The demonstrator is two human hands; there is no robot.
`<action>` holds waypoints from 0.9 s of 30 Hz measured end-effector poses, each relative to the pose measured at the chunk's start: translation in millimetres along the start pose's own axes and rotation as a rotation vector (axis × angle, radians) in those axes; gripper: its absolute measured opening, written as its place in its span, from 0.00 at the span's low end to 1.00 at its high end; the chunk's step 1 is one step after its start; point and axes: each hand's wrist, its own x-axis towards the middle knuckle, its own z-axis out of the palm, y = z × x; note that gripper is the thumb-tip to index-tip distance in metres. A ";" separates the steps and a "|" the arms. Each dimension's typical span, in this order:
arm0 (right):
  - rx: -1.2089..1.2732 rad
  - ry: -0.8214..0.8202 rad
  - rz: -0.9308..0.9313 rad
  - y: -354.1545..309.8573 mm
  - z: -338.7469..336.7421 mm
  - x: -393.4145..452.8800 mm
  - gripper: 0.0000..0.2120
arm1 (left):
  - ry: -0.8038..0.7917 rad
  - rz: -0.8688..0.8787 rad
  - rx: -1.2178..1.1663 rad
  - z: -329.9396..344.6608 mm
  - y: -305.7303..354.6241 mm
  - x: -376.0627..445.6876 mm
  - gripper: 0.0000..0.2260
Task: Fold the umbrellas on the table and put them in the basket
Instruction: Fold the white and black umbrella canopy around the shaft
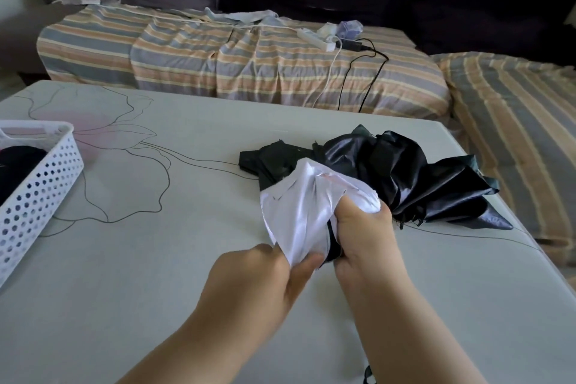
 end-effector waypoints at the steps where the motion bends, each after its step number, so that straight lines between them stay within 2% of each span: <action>1: 0.004 -0.001 -0.002 -1.1 0.1 1.5 0.20 | 0.080 0.024 -0.017 4.5 0.0 -2.5 0.27; 2: 0.029 -0.023 -0.013 -2.5 -1.5 4.0 0.24 | 0.091 0.015 -0.111 8.7 -1.7 -5.9 0.24; 3: 0.075 -0.046 -0.023 -4.3 -3.1 6.6 0.26 | 0.007 -0.041 -0.297 7.0 -1.8 -6.3 0.21; 4: 0.136 -0.080 -0.040 -7.0 -5.1 8.8 0.26 | -0.109 -0.124 -0.557 0.8 -1.5 -4.9 0.18; 5: 0.184 -0.109 -0.049 -8.4 -7.2 11.5 0.25 | -0.281 -0.226 -0.827 -4.8 -1.8 -3.5 0.19; 7: 0.199 -0.206 -0.074 -9.9 -11.5 13.7 0.14 | -0.618 -0.359 -1.145 -8.5 -9.1 -1.7 0.25; 8: 0.198 -0.269 -0.092 -10.9 -12.2 12.8 0.09 | -0.688 -0.375 -1.230 -9.4 -10.6 -1.5 0.23; 10: 0.160 -0.299 -0.103 -11.7 -12.6 11.5 0.08 | -0.681 -0.424 -1.270 -13.3 -6.7 -0.2 0.19; 11: 0.147 -0.293 -0.100 -10.9 -12.7 11.9 0.07 | -0.630 -0.453 -1.245 -14.2 -2.8 0.4 0.17; 14: 0.134 -0.222 -0.081 -3.8 -11.7 15.3 0.27 | -0.449 -0.485 -1.120 -12.0 6.1 0.1 0.16; 16: 0.043 -0.134 -0.076 1.7 -5.8 11.4 0.35 | -0.311 -0.479 -0.957 -10.9 10.3 -1.8 0.13; 17: 0.018 -0.091 -0.081 3.0 -2.9 8.2 0.35 | -0.247 -0.443 -0.838 -8.4 11.8 -2.8 0.11; 20: 0.014 -0.035 -0.093 1.3 1.6 1.6 0.25 | -0.116 -0.251 -0.420 3.3 14.5 -8.2 0.08; 21: 0.011 -0.023 -0.097 -0.5 1.1 0.7 0.22 | -0.085 -0.215 -0.372 5.7 15.3 -10.2 0.08; 22: 0.007 -0.020 -0.121 -1.6 0.6 0.7 0.19 | -0.072 -0.202 -0.385 6.0 16.5 -11.1 0.08; 24: 0.006 -0.046 -0.166 -4.8 0.2 -0.2 0.15 | -0.127 -0.254 -0.601 1.0 14.8 -9.5 0.10; 27: 0.011 -0.101 -0.209 -8.8 -1.2 -0.9 0.16 | -0.368 -0.396 -1.080 -11.9 5.4 -0.7 0.15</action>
